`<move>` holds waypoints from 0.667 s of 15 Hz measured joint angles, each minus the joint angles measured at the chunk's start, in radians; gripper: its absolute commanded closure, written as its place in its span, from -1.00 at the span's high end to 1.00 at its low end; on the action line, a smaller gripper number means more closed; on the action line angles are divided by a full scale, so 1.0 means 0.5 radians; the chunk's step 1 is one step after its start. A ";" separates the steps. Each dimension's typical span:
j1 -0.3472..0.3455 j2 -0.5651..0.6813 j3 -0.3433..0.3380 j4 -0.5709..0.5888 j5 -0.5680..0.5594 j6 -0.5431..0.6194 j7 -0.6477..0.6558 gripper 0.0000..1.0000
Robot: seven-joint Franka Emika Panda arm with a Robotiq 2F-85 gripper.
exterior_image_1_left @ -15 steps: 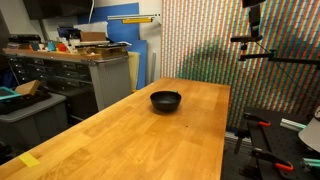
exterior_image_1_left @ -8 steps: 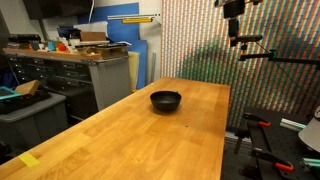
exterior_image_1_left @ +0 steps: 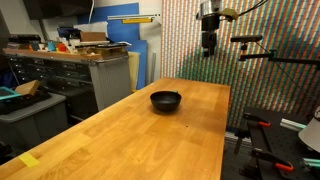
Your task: Put the green cube in the black bowl
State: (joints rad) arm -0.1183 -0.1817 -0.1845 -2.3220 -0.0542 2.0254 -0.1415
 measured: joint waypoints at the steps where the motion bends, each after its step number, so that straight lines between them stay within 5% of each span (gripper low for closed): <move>1: 0.000 0.071 0.000 0.034 0.020 0.037 0.004 1.00; 10: -0.019 0.697 0.000 0.372 0.153 0.442 0.013 1.00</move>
State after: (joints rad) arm -0.1279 0.1669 -0.1844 -2.1360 0.0225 2.2465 -0.1351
